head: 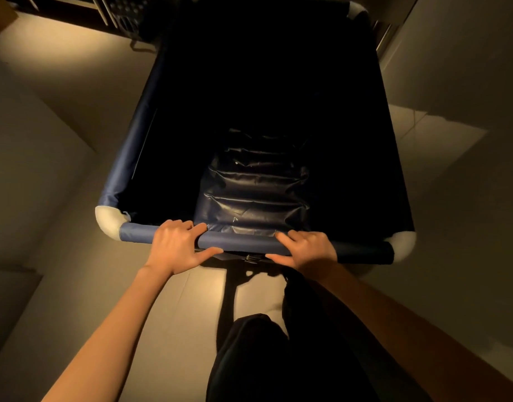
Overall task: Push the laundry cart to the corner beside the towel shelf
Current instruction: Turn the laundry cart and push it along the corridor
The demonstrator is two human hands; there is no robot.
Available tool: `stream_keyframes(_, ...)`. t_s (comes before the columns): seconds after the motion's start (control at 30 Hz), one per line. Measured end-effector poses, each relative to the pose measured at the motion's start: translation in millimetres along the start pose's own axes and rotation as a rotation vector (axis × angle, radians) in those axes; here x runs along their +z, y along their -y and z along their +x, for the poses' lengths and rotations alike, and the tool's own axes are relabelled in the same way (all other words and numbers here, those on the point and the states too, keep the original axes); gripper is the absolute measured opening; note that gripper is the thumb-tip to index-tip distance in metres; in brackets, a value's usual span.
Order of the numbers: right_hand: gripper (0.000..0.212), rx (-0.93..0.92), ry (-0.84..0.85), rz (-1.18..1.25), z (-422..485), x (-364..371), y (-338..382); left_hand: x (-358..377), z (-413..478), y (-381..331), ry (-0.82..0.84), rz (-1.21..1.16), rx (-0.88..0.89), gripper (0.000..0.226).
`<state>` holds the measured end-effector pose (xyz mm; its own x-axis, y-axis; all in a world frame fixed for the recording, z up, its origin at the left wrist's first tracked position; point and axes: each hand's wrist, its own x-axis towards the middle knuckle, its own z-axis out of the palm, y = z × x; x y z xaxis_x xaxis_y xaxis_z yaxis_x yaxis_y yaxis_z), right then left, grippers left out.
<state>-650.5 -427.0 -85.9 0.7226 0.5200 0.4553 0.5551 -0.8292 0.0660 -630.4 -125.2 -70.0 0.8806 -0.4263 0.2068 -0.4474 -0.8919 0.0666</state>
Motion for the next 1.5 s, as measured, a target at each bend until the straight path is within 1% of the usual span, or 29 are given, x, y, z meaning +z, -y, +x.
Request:
stream_keyframes(0.17, 0.054, -0.035, 0.111, -0.028, -11, -16, -25, 2, 5, -32, 0.025, -0.014, -0.050, 0.080)
stream_keyframes(0.33, 0.053, -0.041, 0.148, -0.019, -15, -21, -54, 9, 19, -54, 0.038, -0.008, -0.077, 0.080)
stream_keyframes(0.43, 0.056, -0.055, 0.125, -0.013, -15, -19, -78, 13, 34, -67, 0.026, 0.008, -0.095, 0.080)
stream_keyframes(0.57, 0.053, -0.095, 0.093, 0.010, -8, -13, -116, 20, 63, -84, 0.029, 0.017, -0.121, 0.079)
stream_keyframes(0.67, 0.051, -0.156, 0.040, 0.001, 0, -4, -153, 27, 88, -96, 0.025, 0.004, -0.155, 0.080)
stream_keyframes(0.8, 0.050, -0.188, -0.015, 0.015, 14, 8, -208, 35, 128, -113, 0.019, -0.035, -0.181, 0.079)
stream_keyframes(0.97, 0.055, -0.214, -0.010, 0.071, 37, 24, -270, 46, 181, -128, 0.009, -0.059, -0.221, 0.078)
stream_keyframes(1.03, 0.055, -0.227, -0.002, 0.113, 50, 31, -292, 51, 201, -130, 0.004, -0.053, -0.240, 0.077)
stream_keyframes(1.17, 0.045, -0.226, 0.004, 0.108, 77, 48, -330, 57, 242, -129, -0.006, -0.039, -0.273, 0.073)
stream_keyframes(1.3, 0.049, -0.292, 0.021, 0.105, 106, 67, -366, 64, 282, -121, 0.002, -0.013, -0.299, 0.073)
stream_keyframes(1.4, 0.049, -0.307, 0.024, 0.127, 128, 79, -389, 70, 310, -112, 0.010, -0.001, -0.305, 0.072)
stream_keyframes(1.5, 0.048, -0.324, 0.073, 0.133, 151, 93, -409, 73, 338, -104, 0.007, 0.017, -0.311, 0.069)
